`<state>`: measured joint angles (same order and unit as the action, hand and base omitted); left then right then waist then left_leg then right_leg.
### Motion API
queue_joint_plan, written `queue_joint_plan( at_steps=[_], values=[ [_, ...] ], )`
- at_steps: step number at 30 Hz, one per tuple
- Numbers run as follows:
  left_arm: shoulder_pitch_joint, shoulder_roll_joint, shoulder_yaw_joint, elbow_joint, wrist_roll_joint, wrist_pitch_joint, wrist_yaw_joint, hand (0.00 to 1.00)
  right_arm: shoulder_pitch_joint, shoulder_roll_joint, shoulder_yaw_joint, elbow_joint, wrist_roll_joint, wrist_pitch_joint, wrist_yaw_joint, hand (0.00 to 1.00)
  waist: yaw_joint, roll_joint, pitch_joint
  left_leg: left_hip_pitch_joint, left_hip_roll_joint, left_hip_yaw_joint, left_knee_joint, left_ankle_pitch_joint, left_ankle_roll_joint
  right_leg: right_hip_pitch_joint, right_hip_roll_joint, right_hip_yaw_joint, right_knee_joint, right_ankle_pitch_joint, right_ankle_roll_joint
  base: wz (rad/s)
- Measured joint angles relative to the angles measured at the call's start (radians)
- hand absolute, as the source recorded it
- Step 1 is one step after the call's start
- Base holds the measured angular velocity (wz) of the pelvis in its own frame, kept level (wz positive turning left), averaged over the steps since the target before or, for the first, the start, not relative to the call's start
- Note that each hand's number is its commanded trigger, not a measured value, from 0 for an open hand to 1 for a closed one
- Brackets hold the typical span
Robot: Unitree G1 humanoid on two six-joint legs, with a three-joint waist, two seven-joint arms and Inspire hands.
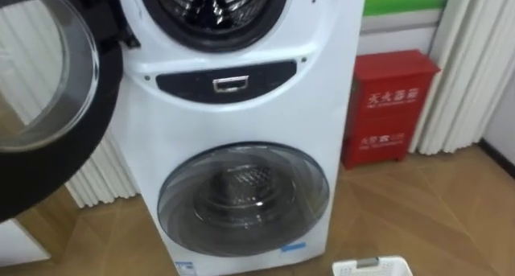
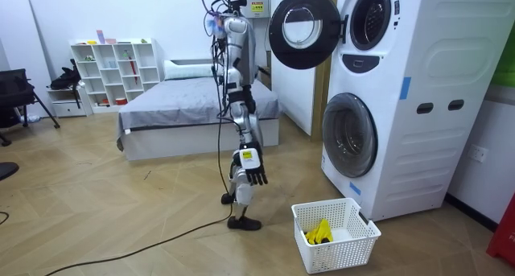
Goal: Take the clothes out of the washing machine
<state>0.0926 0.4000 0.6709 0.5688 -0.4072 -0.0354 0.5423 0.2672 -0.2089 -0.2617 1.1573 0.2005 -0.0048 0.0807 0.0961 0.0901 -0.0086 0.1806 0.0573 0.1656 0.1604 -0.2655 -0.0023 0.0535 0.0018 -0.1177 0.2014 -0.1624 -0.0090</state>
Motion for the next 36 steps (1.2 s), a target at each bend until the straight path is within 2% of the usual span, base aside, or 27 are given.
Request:
queue_joint_plan(
  at_steps=[2, 4, 6, 8, 10, 13, 15, 18, 22, 23, 28, 29, 34, 36],
  values=[
    [-0.046, 0.06, 0.019, -0.019, -0.015, 0.0, 0.02, 0.0, 0.0, -0.001, -0.016, -0.009, -0.018, -0.001, 0.003, 0.0, 0.012, 0.003, 0.0035, 0.001, 0.001, -0.011, 0.0, 0.0, 0.0, 0.005, 0.0, -0.011, -0.002, 0.0, 0.0, 0.1],
    [-0.073, 0.105, 0.015, -0.054, -0.018, 0.002, 0.02, 0.0, -0.004, 0.0, -0.028, -0.013, -0.021, -0.002, 0.006, 0.0, 0.012, 0.0, 0.0043, -0.003, -0.001, -0.021, 0.0, 0.0, 0.0, 0.015, -0.004, -0.026, -0.017, 0.0, 0.0, 0.16],
    [-0.082, 0.136, 0.015, -0.123, -0.018, 0.002, 0.019, 0.0, -0.003, -0.001, -0.038, -0.03, -0.033, -0.002, 0.009, 0.0, 0.013, 0.001, 0.0044, -0.01, -0.001, -0.026, 0.001, 0.0, 0.0, 0.014, -0.005, -0.028, -0.018, 0.0, 0.0, 0.08],
    [-0.1, 0.186, 0.014, -0.191, -0.013, 0.001, 0.019, 0.0, 0.001, -0.001, -0.038, -0.047, -0.062, -0.002, 0.009, 0.0, 0.013, 0.005, 0.0065, -0.014, -0.002, -0.029, 0.002, 0.0, 0.0, 0.014, -0.002, -0.023, -0.018, 0.0, 0.0, 0.0],
    [-0.107, 0.216, 0.015, -0.216, -0.012, 0.002, 0.014, 0.0, 0.009, -0.001, -0.038, -0.069, -0.077, -0.003, 0.009, 0.0, 0.009, 0.012, 0.0078, -0.013, -0.002, -0.029, 0.002, 0.0, 0.0, 0.015, -0.001, -0.021, -0.018, 0.0, 0.0, -0.02],
    [-0.109, 0.219, 0.017, -0.218, 0.018, 0.012, 0.014, 0.0, 0.026, -0.002, -0.038, -0.066, -0.098, -0.006, 0.021, 0.0, -0.01, 0.016, 0.0122, -0.016, -0.004, -0.03, 0.007, 0.0, 0.0, 0.009, -0.006, -0.024, -0.017, -0.004, 0.0, 0.09],
    [-0.129, 0.219, 0.017, -0.219, 0.039, 0.016, 0.017, 0.0, 0.039, -0.003, -0.038, -0.063, -0.12, -0.004, 0.029, 0.0, -0.012, 0.01, 0.0096, -0.019, -0.005, -0.032, 0.009, 0.0, 0.0, 0.007, -0.012, -0.025, -0.015, -0.008, 0.001, 0.06],
    [-0.144, 0.219, 0.012, -0.236, 0.07, 0.027, 0.028, 0.0, 0.054, -0.004, -0.059, -0.039, -0.127, -0.005, 0.046, 0.0, -0.03, -0.005, 0.0112, -0.014, -0.007, -0.044, 0.011, 0.001, 0.001, 0.02, -0.015, -0.035, -0.018, -0.008, 0.001, 0.13],
    [-0.158, 0.221, 0.008, -0.238, 0.096, 0.028, 0.043, 0.0, 0.048, -0.008, -0.08, -0.016, -0.189, -0.002, 0.082, 0.0, -0.065, -0.023, 0.0193, -0.02, -0.018, -0.059, 0.015, 0.007, 0.01, 0.014, -0.021, -0.033, -0.013, -0.013, 0.009, 0.12],
    [-0.178, 0.221, -0.005, -0.238, 0.096, 0.031, 0.047, 0.0, 0.049, -0.006, -0.077, -0.006, -0.199, 0.0, 0.089, 0.0, -0.067, -0.028, 0.0217, -0.023, -0.018, -0.06, 0.018, 0.009, 0.013, 0.014, -0.024, -0.032, -0.012, -0.012, 0.011, 0.16],
    [-0.226, 0.221, -0.03, -0.238, 0.094, 0.036, 0.056, 0.0, 0.05, -0.006, -0.077, 0.006, -0.219, 0.008, 0.108, 0.0, -0.073, -0.042, 0.0222, -0.03, -0.025, -0.058, 0.022, 0.013, 0.021, 0.01, -0.033, -0.028, -0.013, 0.001, 0.022, 0.02],
    [-0.226, 0.22, -0.031, -0.239, 0.094, 0.036, 0.057, 0.0, 0.049, -0.006, -0.076, 0.006, -0.233, 0.008, 0.11, 0.0, -0.088, -0.043, 0.0226, -0.034, -0.028, -0.062, 0.024, 0.014, 0.024, 0.01, -0.035, -0.023, -0.014, 0.004, 0.023, 0.09],
    [-0.226, 0.199, -0.067, -0.287, 0.094, 0.039, 0.059, 0.0, 0.034, -0.006, -0.071, 0.044, -0.293, 0.013, 0.124, 0.0, -0.123, -0.043, 0.0227, -0.047, -0.042, -0.088, 0.025, 0.023, 0.04, 0.009, -0.047, -0.022, -0.014, 0.016, 0.032, 0.19],
    [-0.226, 0.179, -0.121, -0.401, 0.094, 0.065, 0.064, 0.0, 0.026, -0.006, -0.063, 0.047, -0.31, 0.019, 0.136, 0.0, -0.125, -0.043, 0.0227, -0.051, -0.044, -0.09, 0.027, 0.026, 0.044, 0.01, -0.048, -0.018, -0.016, 0.03, 0.036, 0.08]
  ],
)
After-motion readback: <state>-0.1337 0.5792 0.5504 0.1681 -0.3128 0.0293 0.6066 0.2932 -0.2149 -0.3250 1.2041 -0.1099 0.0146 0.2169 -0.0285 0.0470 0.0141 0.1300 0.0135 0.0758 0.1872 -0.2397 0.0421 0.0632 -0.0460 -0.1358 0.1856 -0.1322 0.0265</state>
